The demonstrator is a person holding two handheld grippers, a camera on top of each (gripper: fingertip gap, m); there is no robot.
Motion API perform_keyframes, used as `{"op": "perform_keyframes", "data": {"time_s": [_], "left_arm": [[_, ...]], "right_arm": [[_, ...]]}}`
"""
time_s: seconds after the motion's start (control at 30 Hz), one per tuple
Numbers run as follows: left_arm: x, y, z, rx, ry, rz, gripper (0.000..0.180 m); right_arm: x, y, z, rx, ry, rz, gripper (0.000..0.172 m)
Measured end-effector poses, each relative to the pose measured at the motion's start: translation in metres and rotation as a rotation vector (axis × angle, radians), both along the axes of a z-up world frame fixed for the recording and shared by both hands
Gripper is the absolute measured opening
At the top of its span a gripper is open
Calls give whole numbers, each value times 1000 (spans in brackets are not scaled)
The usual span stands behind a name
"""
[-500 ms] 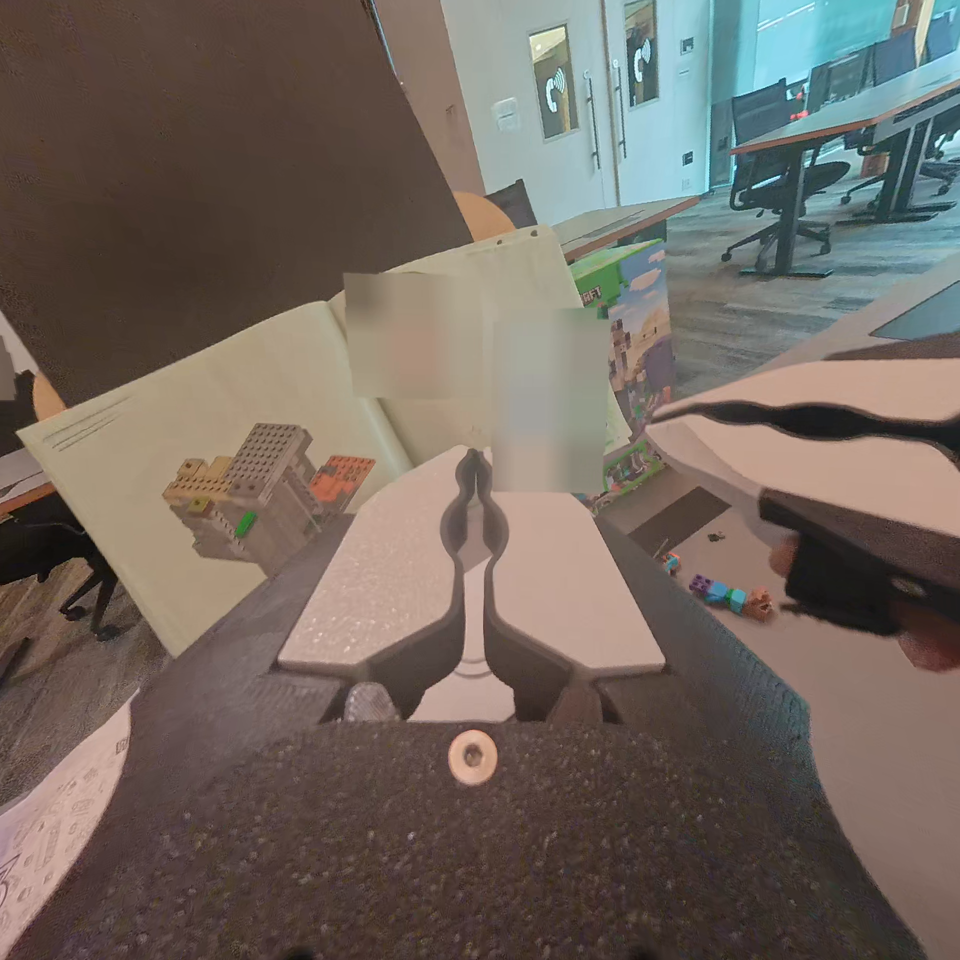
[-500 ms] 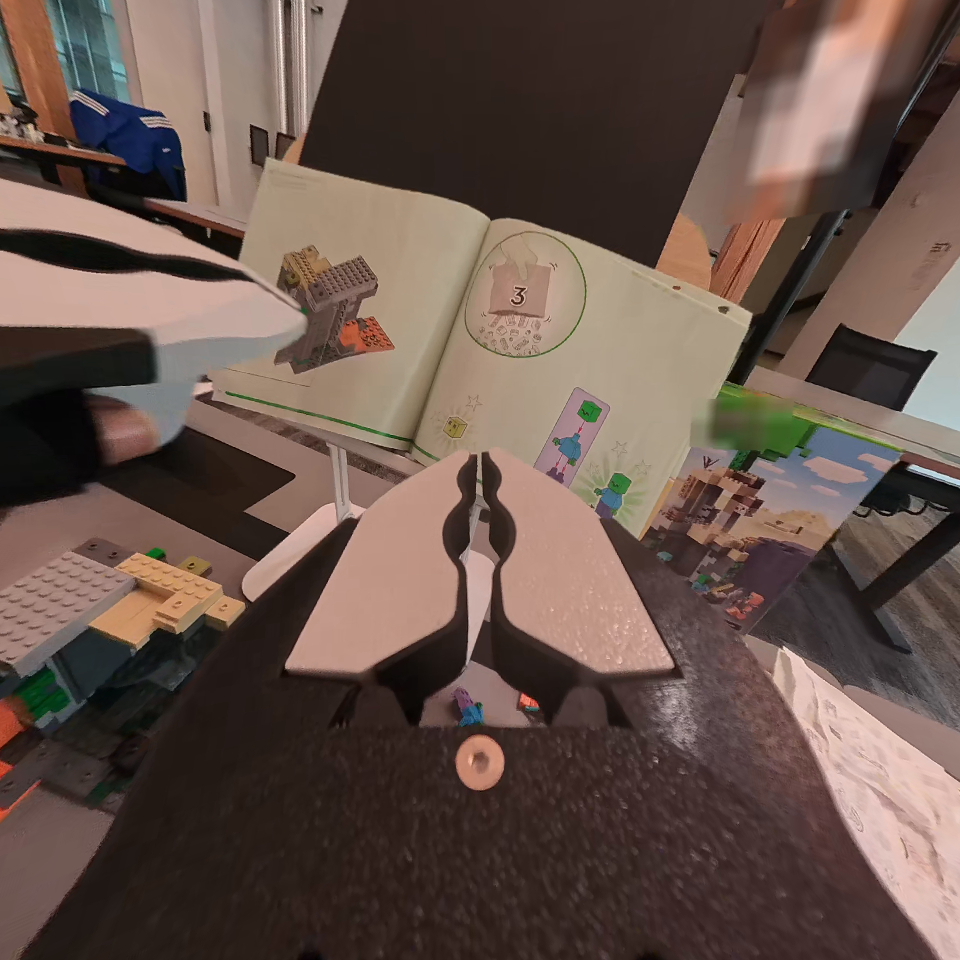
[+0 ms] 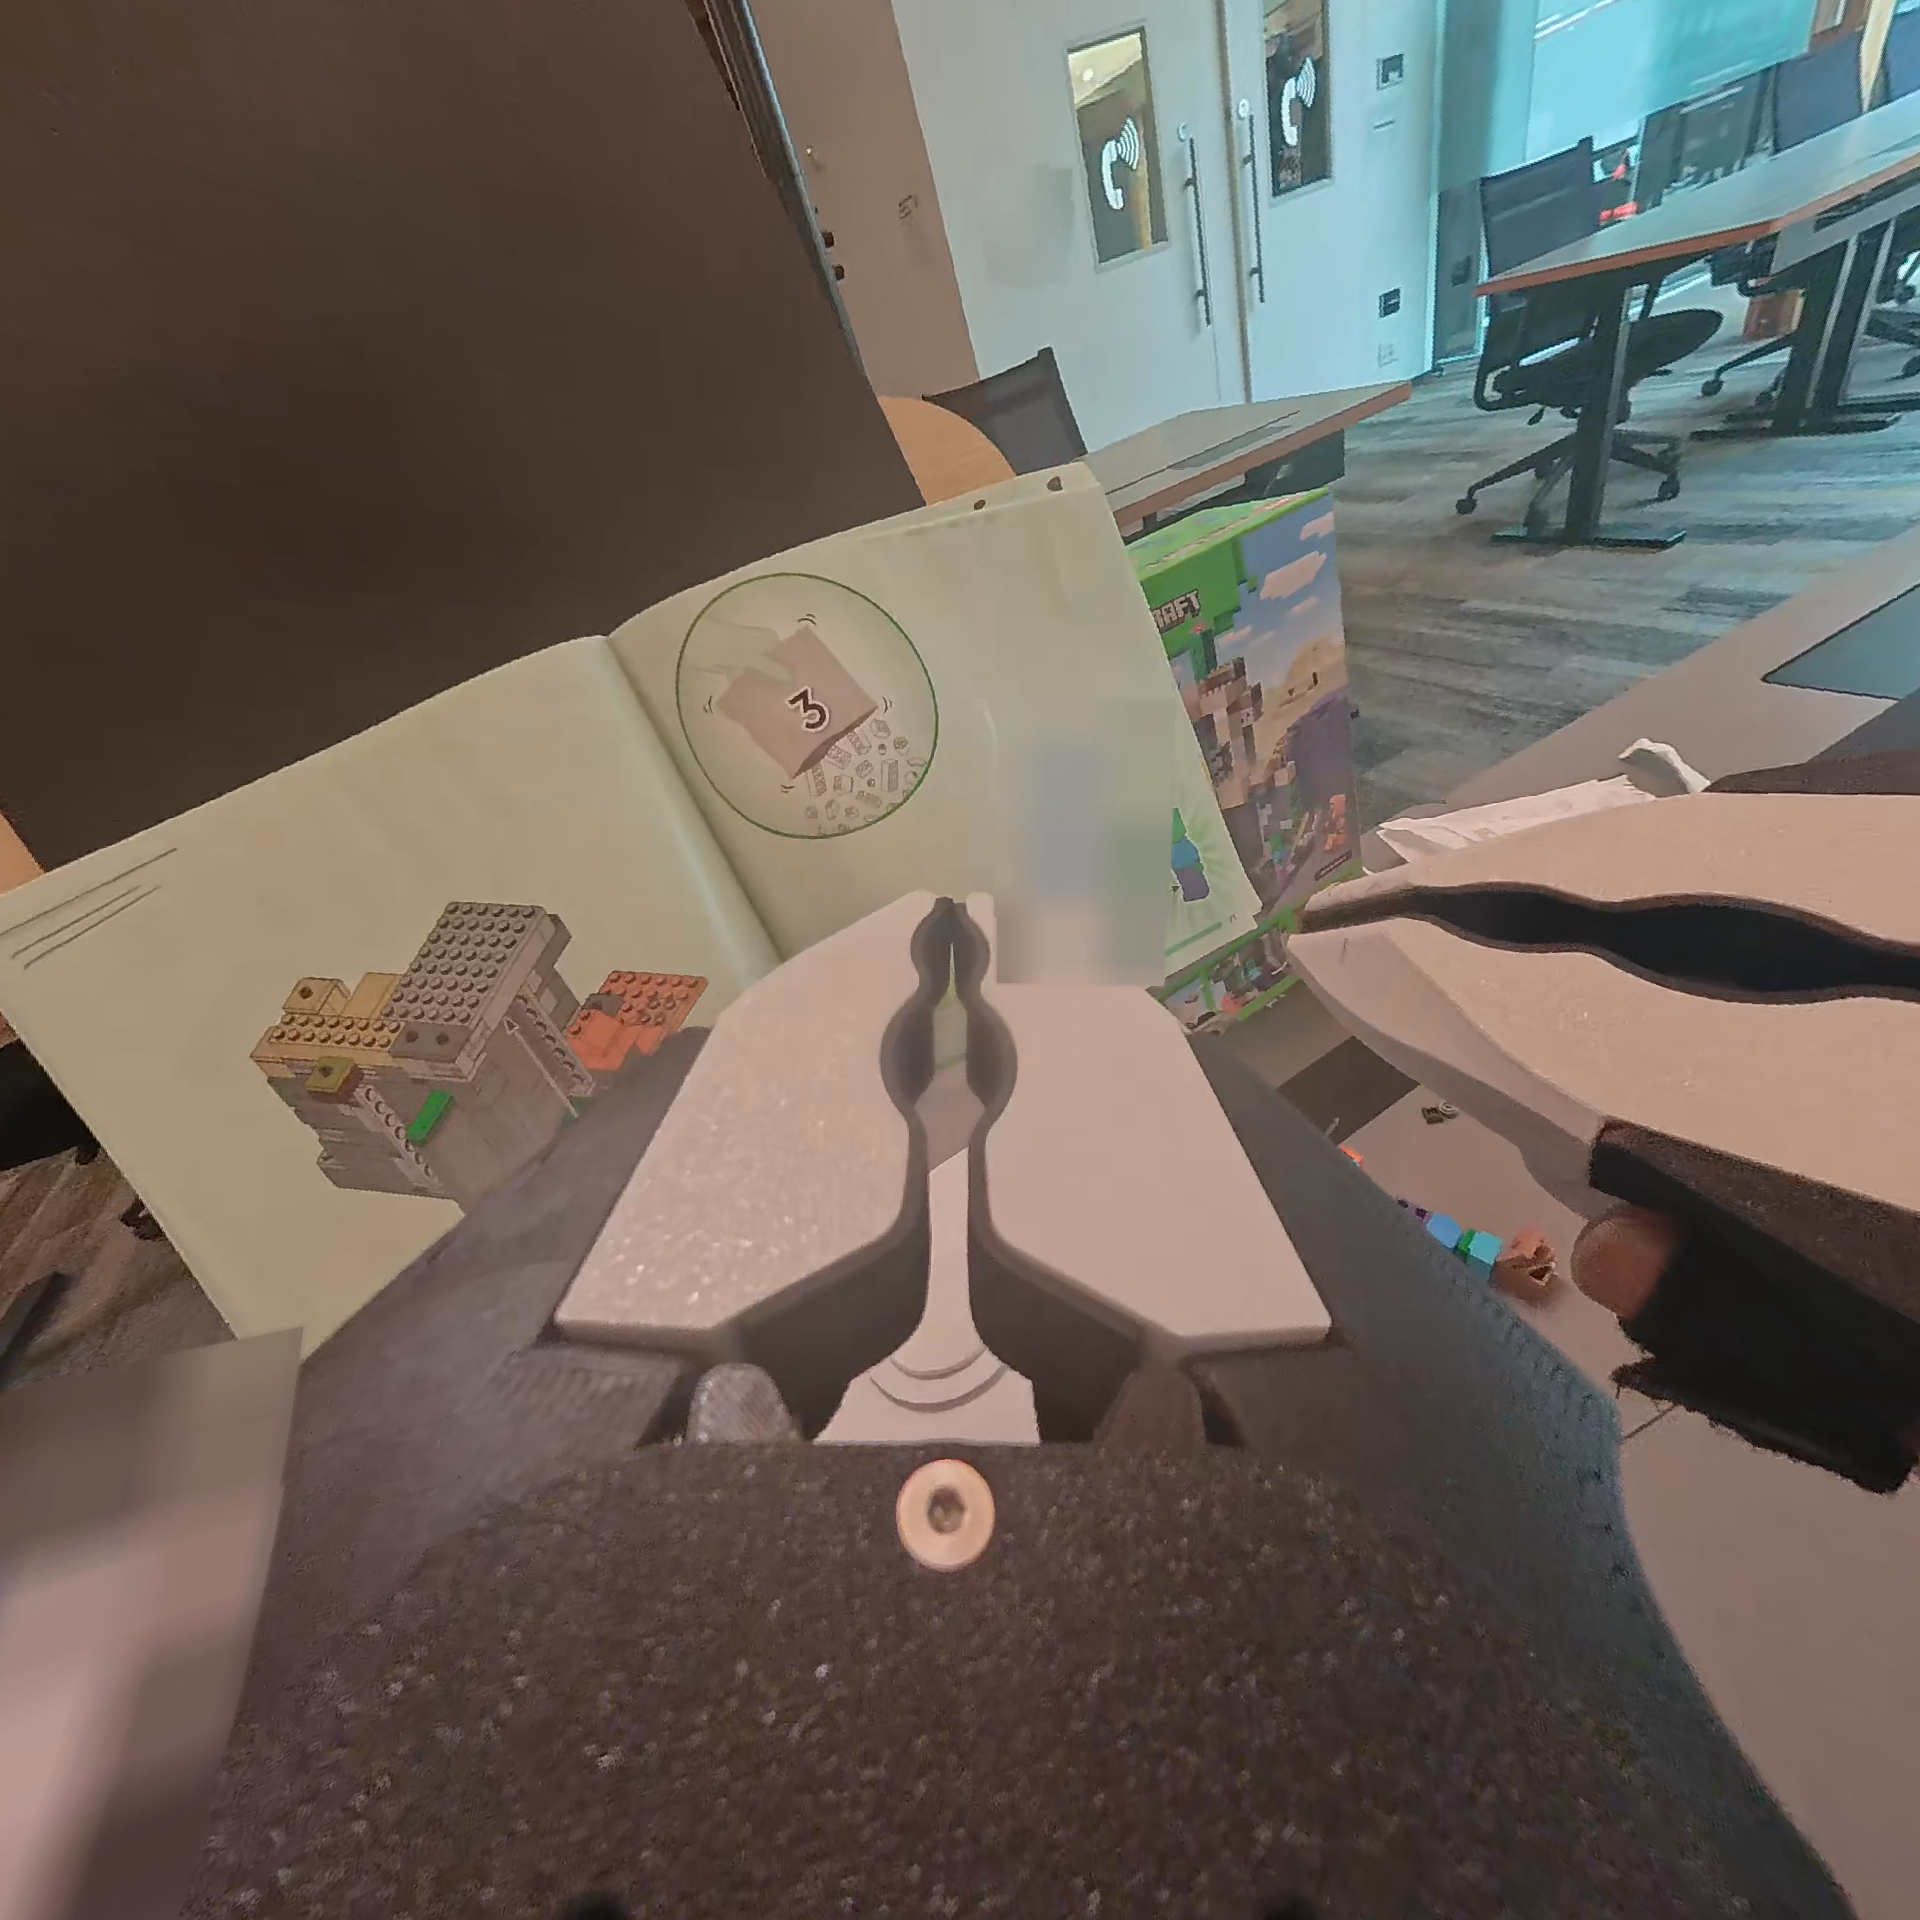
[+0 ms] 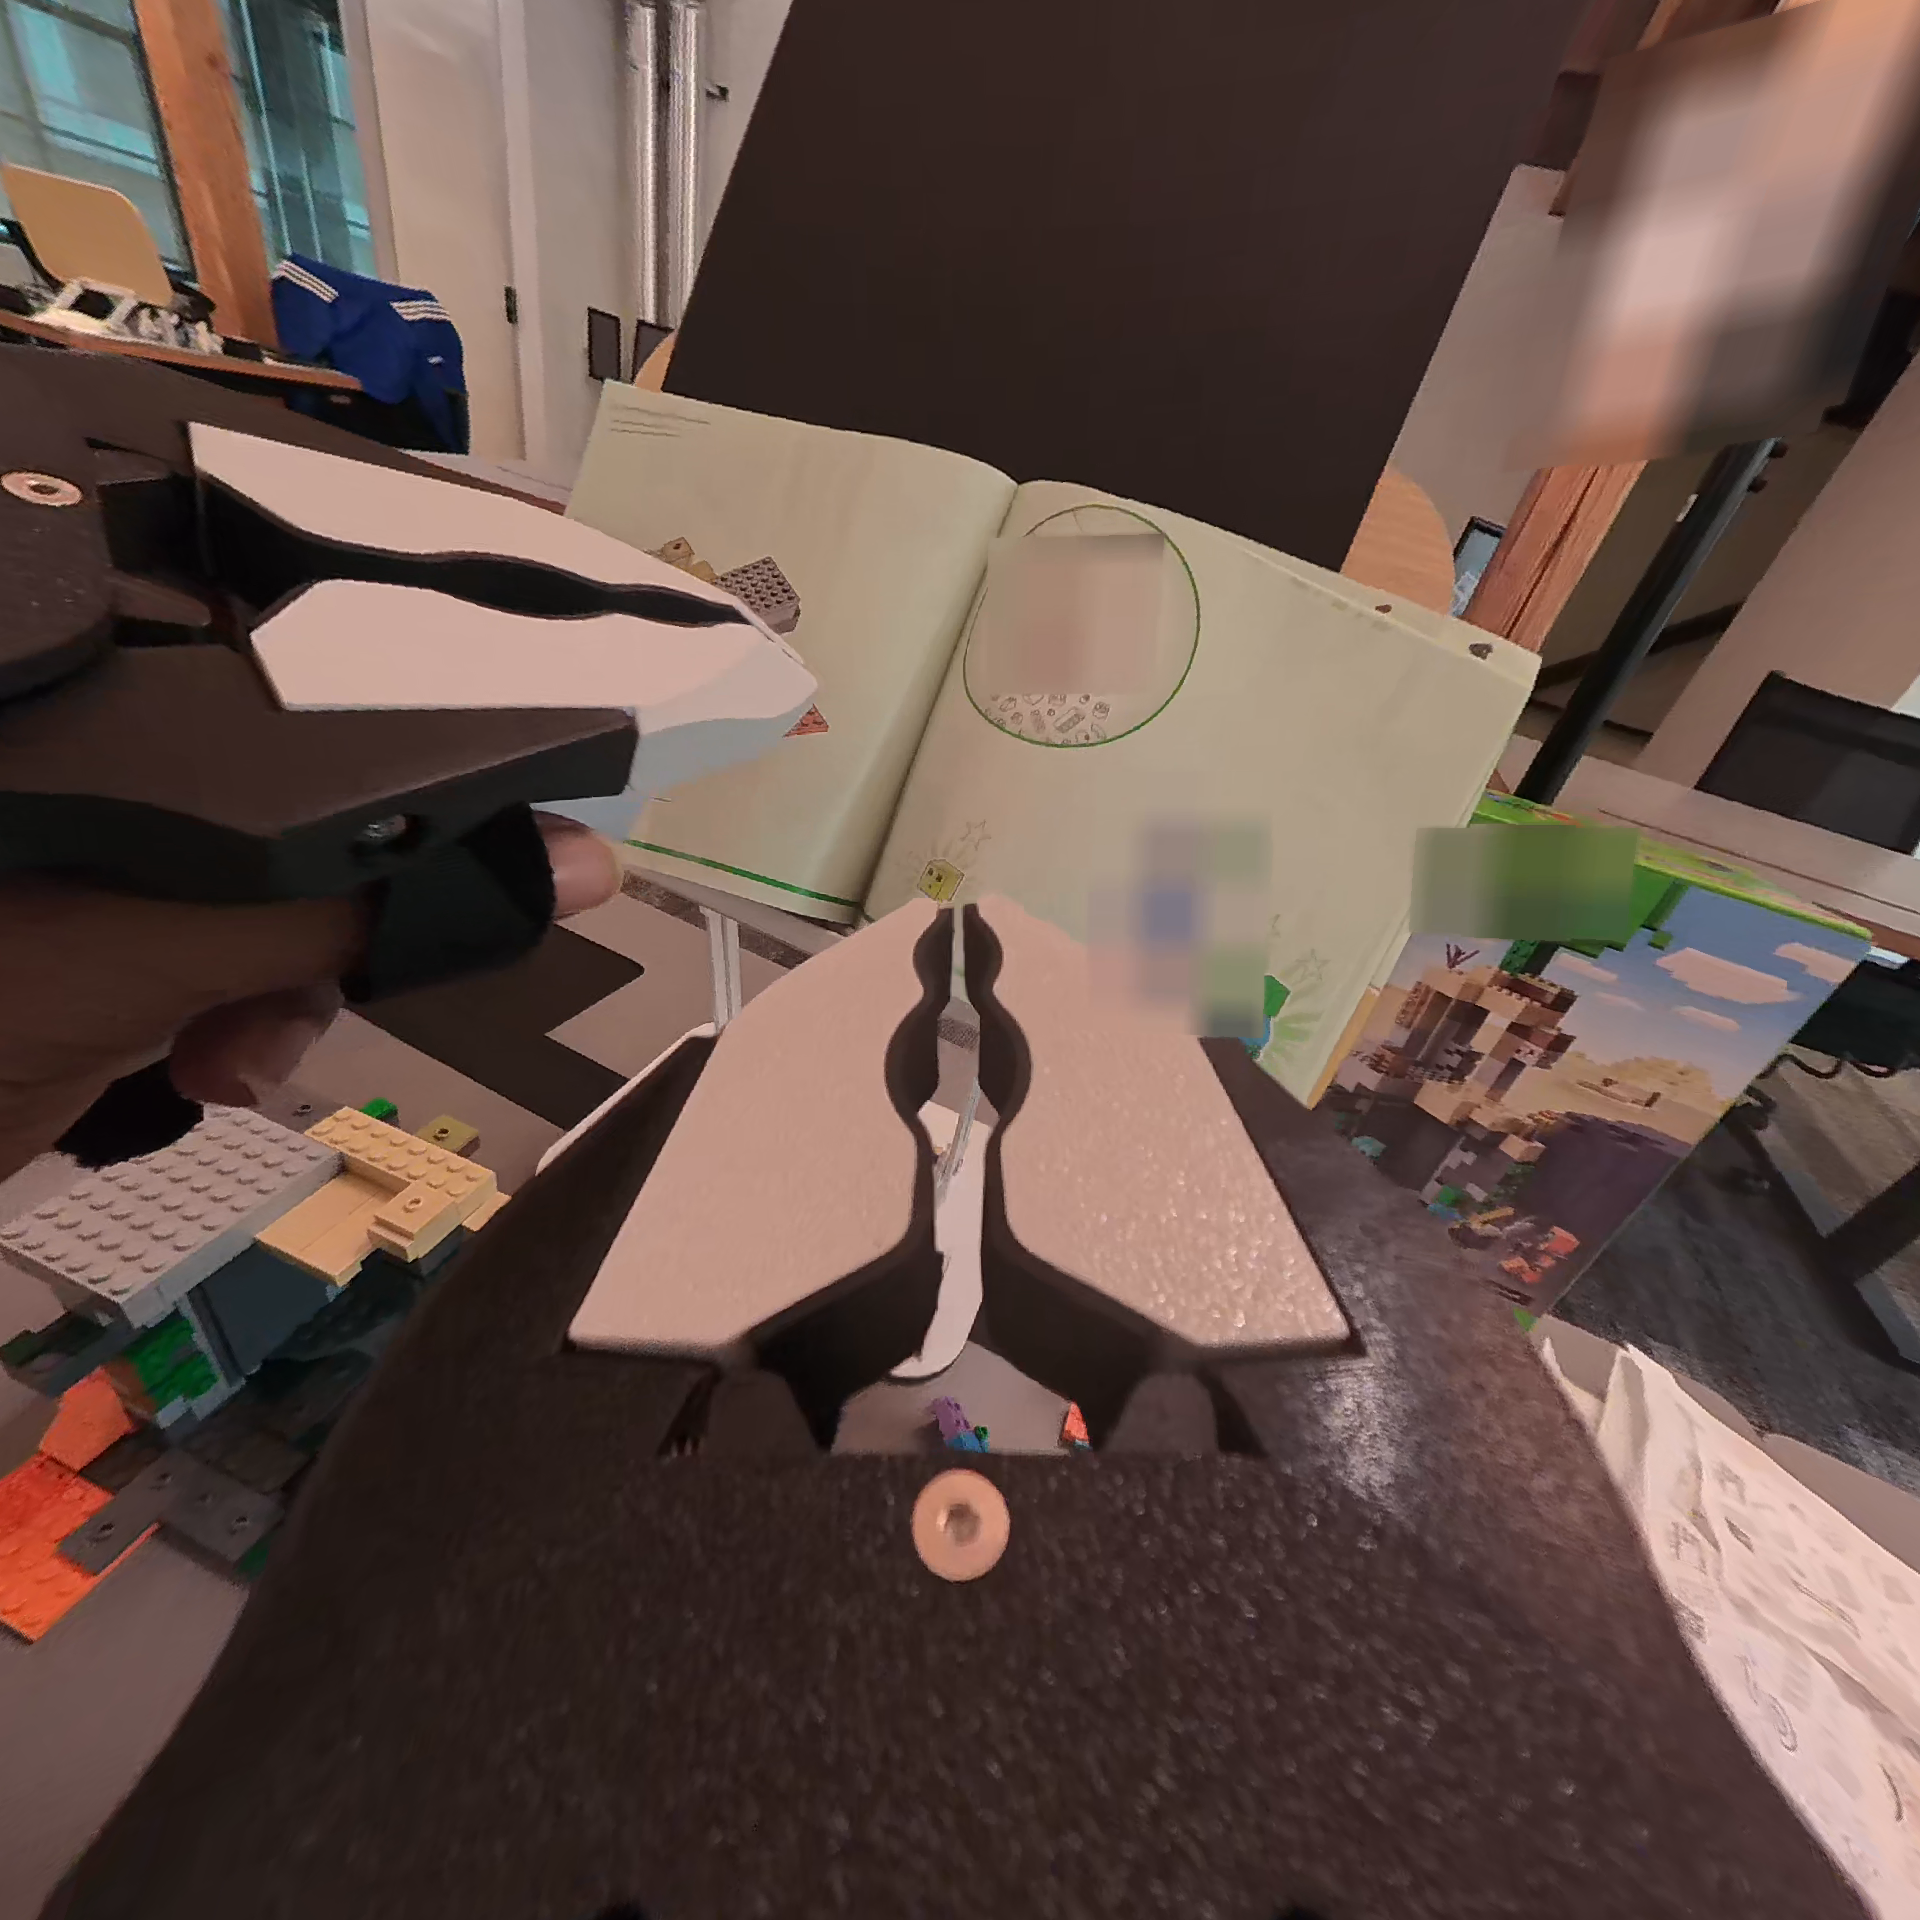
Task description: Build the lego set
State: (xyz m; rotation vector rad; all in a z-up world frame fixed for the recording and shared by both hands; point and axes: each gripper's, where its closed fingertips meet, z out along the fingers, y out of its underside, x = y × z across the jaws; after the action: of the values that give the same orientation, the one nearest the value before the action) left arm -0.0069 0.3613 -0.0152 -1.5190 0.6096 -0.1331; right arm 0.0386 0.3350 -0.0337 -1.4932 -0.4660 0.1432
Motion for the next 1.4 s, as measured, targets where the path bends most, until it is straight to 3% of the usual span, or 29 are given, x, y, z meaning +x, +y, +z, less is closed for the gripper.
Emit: {"op": "perform_keyframes", "data": {"time_s": [0.27, 0.5, 0.6, 0.7, 0.8, 0.87, 0.93, 1.07, 1.13, 1.23, 1.4], "left_arm": [[-11, -21, -1, 10, -39, -59, 0], [-55, -96, -3, 15, -44, -158, 0], [-100, -128, -21, -25, 17, -124, 21], [-175, -155, -47, -57, 94, 38, 29], [-294, -174, -90, -179, 225, 418, 48], [-350, -193, -128, -332, 120, 554, 59], [-371, -207, -163, -443, 24, 600, 67], [-380, -210, -204, -482, 113, 659, 56], [-392, -208, -211, -472, 157, 710, 43], [-392, -207, -216, -471, 99, 679, 33], [-402, -217, -217, -459, 134, 707, 16]], "right_arm": [[-7, -5, -8, -1, -5, 23, 5], [-27, -26, -38, -29, -66, 114, 5], [-34, -39, -57, -50, -114, 162, 6], [-36, -52, -74, -63, -157, 195, 6], [-37, -62, -90, -92, -160, 223, 5], [-40, -67, -99, -111, -142, 243, 5], [-48, -70, -106, -131, -114, 267, 5], [-70, -78, -118, -166, -108, 319, 5], [-74, -84, -120, -163, -120, 332, 5], [-72, -89, -124, -161, -122, 336, 4], [-61, -87, -133, -185, -109, 327, 4]]}}
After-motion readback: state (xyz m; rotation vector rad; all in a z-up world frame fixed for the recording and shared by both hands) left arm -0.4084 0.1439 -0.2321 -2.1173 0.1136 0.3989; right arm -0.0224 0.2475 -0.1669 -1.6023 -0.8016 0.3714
